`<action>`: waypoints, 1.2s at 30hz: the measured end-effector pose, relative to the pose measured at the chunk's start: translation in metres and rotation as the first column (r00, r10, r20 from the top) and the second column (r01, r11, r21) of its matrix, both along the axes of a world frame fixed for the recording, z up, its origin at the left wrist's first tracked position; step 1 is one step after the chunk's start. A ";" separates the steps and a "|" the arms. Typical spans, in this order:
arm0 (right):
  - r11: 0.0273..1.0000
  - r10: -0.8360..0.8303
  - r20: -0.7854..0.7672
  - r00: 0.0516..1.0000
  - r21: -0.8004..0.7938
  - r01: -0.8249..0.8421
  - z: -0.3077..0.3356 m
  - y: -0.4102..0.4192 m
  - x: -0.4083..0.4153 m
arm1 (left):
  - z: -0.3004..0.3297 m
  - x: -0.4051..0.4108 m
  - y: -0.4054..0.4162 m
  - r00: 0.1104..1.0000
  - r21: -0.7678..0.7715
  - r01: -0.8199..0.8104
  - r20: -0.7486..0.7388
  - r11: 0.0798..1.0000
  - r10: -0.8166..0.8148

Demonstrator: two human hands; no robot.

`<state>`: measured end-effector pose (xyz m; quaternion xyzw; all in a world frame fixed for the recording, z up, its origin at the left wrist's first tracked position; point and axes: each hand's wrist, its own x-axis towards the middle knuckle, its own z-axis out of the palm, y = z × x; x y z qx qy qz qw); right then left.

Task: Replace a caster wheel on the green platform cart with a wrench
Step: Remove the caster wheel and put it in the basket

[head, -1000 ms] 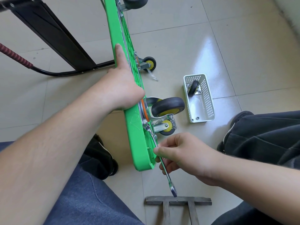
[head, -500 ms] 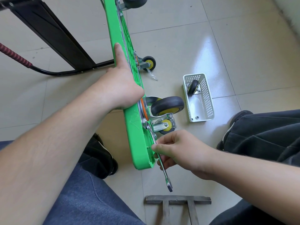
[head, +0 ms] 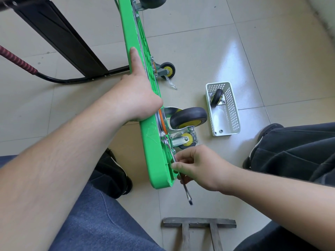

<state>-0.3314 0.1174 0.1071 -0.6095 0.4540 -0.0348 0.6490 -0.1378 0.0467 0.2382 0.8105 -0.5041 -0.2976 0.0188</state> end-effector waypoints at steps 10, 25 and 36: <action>0.898 0.101 -0.085 0.991 -0.422 -0.127 -0.029 -0.025 -0.003 | -0.002 0.002 0.000 1.000 -0.006 0.008 -0.007 1.000 -0.008; 0.924 0.145 -0.255 0.956 -0.311 -0.223 -0.029 -0.013 -0.015 | -0.004 0.003 -0.001 1.000 0.005 0.015 -0.005 1.000 -0.015; 0.953 -0.105 0.007 0.994 0.285 0.098 0.037 0.000 -0.015 | -0.004 0.003 -0.002 1.000 0.011 0.021 0.000 1.000 -0.021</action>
